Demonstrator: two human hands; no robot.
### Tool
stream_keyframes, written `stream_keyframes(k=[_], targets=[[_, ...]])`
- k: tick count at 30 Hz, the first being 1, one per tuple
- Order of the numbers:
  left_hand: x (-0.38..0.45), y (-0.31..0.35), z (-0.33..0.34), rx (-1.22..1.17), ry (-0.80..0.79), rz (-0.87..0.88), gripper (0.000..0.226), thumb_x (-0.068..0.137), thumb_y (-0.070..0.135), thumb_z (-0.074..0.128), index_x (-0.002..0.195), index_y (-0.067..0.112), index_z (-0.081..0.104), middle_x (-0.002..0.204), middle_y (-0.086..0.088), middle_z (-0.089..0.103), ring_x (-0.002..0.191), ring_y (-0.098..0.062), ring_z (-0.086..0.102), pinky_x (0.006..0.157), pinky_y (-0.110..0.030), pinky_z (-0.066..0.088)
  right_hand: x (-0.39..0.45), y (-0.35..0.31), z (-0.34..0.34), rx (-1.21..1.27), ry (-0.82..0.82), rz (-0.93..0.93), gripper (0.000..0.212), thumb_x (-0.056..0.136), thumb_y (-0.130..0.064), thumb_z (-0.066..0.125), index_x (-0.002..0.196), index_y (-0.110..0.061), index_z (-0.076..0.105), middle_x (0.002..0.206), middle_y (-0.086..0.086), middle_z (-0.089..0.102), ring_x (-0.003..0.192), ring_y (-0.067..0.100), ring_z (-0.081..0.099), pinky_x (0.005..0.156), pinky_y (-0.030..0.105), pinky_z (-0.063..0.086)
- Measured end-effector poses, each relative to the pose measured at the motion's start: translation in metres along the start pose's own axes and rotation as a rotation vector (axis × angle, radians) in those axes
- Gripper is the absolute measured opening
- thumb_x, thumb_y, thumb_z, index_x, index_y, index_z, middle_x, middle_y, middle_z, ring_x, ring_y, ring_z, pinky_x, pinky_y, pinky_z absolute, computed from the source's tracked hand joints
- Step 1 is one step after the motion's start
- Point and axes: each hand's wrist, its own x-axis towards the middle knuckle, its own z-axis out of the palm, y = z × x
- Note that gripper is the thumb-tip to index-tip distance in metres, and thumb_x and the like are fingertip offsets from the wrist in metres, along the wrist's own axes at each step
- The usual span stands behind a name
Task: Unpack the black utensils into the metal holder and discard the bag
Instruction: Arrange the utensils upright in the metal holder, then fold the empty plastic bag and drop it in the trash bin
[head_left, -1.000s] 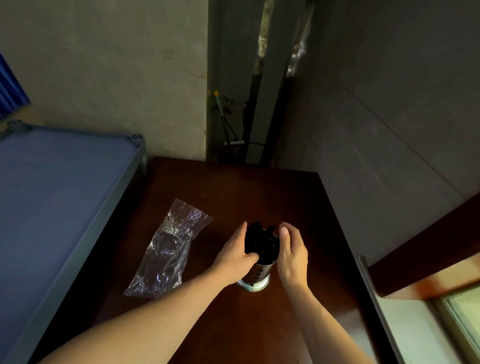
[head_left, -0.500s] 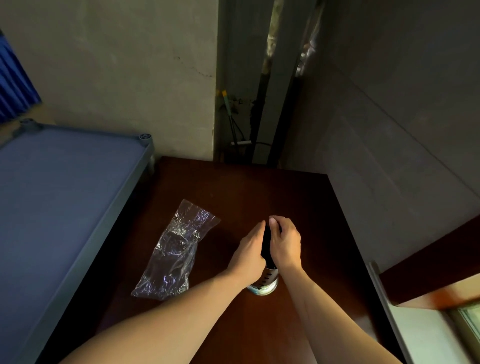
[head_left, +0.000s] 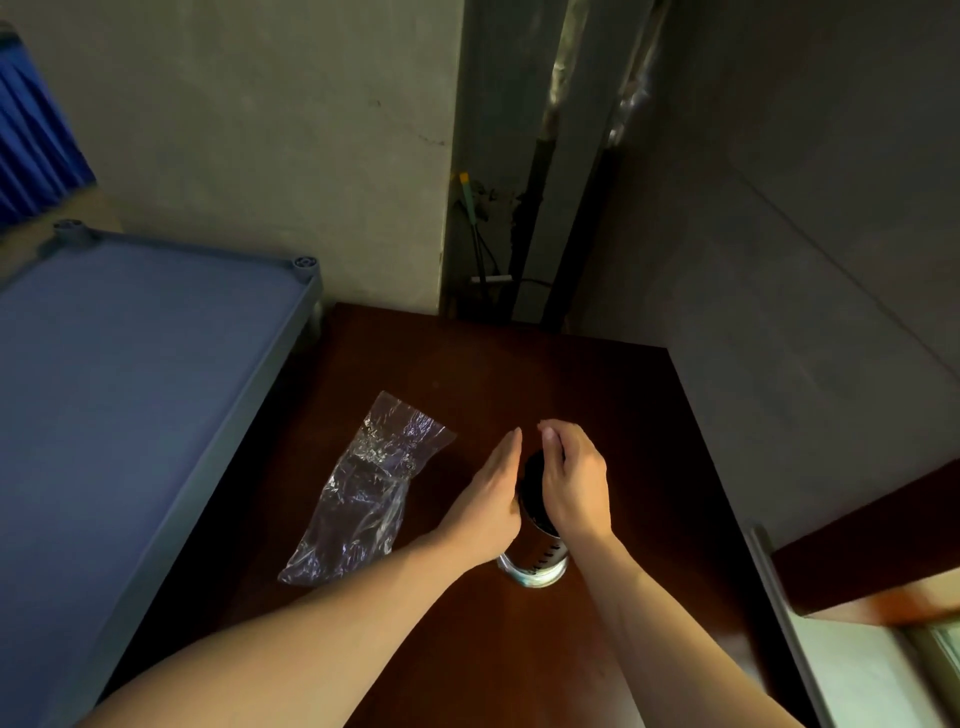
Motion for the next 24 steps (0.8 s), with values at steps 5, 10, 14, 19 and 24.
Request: stream_keyframes(k=[5, 10, 14, 19, 24], targets=[[-0.002, -0.006, -0.022, 0.032, 0.094, 0.011, 0.079, 0.097, -0.005, 0.045, 0.161, 0.018, 0.007, 0.169, 0.0, 0.01, 0.154, -0.013, 0.012, 0.115, -0.017, 0.008, 0.0, -0.028, 0.014, 0.024, 0.002, -0.123, 0.025, 0.106, -0.016, 0.048, 0.116, -0.006, 0.069, 0.111, 0.002, 0.069, 0.107, 0.017, 0.065, 0.098, 0.043, 0.052], [-0.01, -0.026, -0.049, 0.011, 0.196, -0.047, 0.076, 0.097, -0.006, 0.046, 0.161, 0.016, 0.01, 0.169, -0.003, 0.013, 0.154, -0.015, 0.013, 0.115, -0.019, 0.009, -0.008, -0.048, 0.041, 0.062, -0.076, -0.182, 0.016, 0.104, -0.021, 0.053, 0.107, -0.016, 0.068, 0.1, -0.01, 0.063, 0.093, 0.008, 0.063, 0.079, 0.021, 0.05], [-0.022, -0.059, -0.073, -0.001, 0.282, -0.178, 0.075, 0.099, 0.0, 0.051, 0.16, 0.021, 0.012, 0.168, -0.001, 0.016, 0.153, -0.019, 0.019, 0.118, -0.029, 0.021, -0.017, -0.058, 0.072, 0.062, -0.189, -0.142, 0.013, 0.103, -0.021, 0.056, 0.107, -0.018, 0.068, 0.099, -0.009, 0.063, 0.088, -0.002, 0.058, 0.073, 0.01, 0.045], [-0.033, -0.109, -0.1, -0.012, 0.319, -0.39, 0.071, 0.099, 0.005, 0.055, 0.159, 0.014, 0.018, 0.164, -0.009, 0.026, 0.149, -0.027, 0.03, 0.118, -0.036, 0.028, -0.023, -0.055, 0.11, 0.033, -0.33, 0.097, 0.022, 0.102, -0.028, 0.057, 0.118, -0.015, 0.066, 0.104, -0.008, 0.061, 0.091, 0.003, 0.057, 0.066, 0.005, 0.038], [-0.029, -0.16, -0.115, -0.11, 0.268, -0.661, 0.064, 0.104, 0.016, 0.049, 0.159, 0.008, 0.016, 0.165, -0.014, 0.025, 0.151, -0.03, 0.027, 0.122, -0.037, 0.024, -0.025, -0.033, 0.141, 0.038, -0.42, 0.354, 0.031, 0.101, -0.036, 0.057, 0.123, -0.015, 0.063, 0.111, 0.0, 0.07, 0.097, 0.017, 0.067, 0.075, 0.027, 0.054]])
